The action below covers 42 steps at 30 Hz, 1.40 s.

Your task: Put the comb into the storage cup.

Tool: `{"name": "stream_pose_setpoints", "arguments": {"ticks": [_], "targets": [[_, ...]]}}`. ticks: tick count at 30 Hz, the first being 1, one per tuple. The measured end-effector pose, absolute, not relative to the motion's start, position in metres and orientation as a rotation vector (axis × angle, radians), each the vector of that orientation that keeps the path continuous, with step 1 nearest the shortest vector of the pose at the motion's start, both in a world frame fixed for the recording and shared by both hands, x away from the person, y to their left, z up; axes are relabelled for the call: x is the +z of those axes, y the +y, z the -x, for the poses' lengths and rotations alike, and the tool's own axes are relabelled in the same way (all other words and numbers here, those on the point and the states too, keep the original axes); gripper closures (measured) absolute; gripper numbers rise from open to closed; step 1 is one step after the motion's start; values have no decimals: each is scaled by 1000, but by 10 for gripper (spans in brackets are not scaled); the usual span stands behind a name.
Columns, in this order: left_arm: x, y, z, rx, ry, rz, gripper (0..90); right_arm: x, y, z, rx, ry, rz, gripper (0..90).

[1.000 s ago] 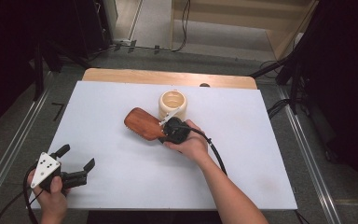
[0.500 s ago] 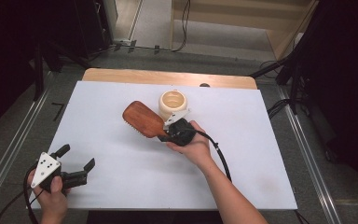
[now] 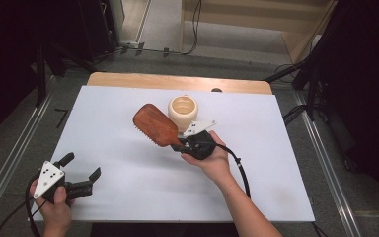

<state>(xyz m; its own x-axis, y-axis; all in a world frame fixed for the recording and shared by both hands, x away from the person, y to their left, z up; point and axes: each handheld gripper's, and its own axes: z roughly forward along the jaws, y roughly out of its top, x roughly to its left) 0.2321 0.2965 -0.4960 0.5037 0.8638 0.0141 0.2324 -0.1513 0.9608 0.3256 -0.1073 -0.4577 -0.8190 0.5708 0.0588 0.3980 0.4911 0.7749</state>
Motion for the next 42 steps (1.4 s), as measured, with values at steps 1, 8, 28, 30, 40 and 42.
{"name": "stream_pose_setpoints", "arguments": {"ticks": [1,8,28,30,40,42], "targets": [[-496,296,-232,733,946,-1667,0,-457,-109,-324,1237,2523,-837,705],[-496,295,-232,743,946,-1672,0,-458,-122,-312,1279,2485,-846,705],[-476,280,-230,699,913,-1668,0,-472,-155,-280,1372,2354,-894,705],[-473,275,-229,690,898,-1670,0,-473,-158,-278,1379,2339,-892,705],[-459,245,-236,653,836,-1685,0,-477,-172,-264,1433,2265,-899,705],[-457,240,-238,645,821,-1691,0,-478,-174,-262,1434,2256,-899,705]]}}
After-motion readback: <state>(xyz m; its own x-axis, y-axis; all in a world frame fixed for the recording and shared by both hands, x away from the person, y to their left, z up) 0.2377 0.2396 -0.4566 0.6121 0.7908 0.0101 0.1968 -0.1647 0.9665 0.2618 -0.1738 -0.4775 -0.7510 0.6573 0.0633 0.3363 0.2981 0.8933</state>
